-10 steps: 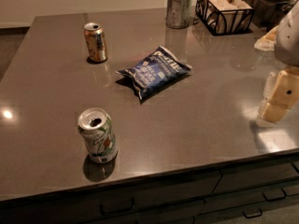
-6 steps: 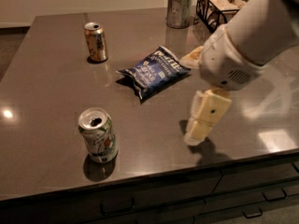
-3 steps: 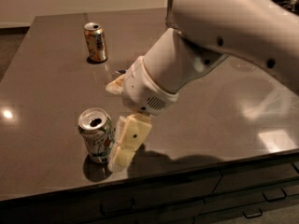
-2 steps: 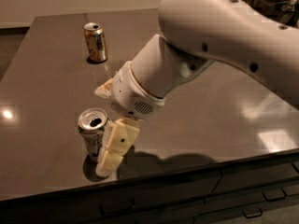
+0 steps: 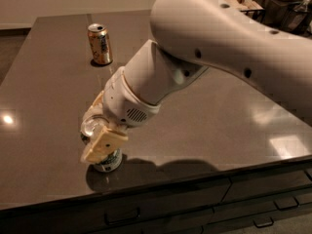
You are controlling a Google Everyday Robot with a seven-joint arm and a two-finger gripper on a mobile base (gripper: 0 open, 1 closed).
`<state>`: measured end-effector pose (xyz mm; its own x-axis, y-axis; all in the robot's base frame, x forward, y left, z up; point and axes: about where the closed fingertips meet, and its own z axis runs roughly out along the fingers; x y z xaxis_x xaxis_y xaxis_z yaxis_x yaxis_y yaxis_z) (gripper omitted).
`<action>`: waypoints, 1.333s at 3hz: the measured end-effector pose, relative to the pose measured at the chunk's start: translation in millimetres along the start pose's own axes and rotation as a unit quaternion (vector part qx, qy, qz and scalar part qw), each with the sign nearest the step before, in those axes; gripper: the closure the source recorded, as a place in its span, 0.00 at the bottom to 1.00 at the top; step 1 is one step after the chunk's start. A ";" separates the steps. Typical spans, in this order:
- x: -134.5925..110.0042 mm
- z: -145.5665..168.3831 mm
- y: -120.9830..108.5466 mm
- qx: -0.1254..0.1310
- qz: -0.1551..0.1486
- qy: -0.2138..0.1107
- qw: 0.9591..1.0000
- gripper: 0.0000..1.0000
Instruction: Pick 7up can
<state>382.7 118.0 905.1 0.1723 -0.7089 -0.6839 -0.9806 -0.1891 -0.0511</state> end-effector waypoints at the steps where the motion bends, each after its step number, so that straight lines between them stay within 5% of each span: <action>1: -4.9 -10.2 -5.8 0.006 0.007 -0.007 1.000 0.65; 2: -17.3 -37.2 -14.3 0.019 0.004 -0.017 1.000 0.88; 3: -36.5 -79.7 -21.8 0.035 -0.007 -0.026 0.999 1.00; 4: -38.3 -82.9 -21.7 0.036 -0.009 -0.027 0.999 1.00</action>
Offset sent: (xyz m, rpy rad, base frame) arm 0.0312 -0.0230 0.0801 0.0836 -0.0396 -0.0472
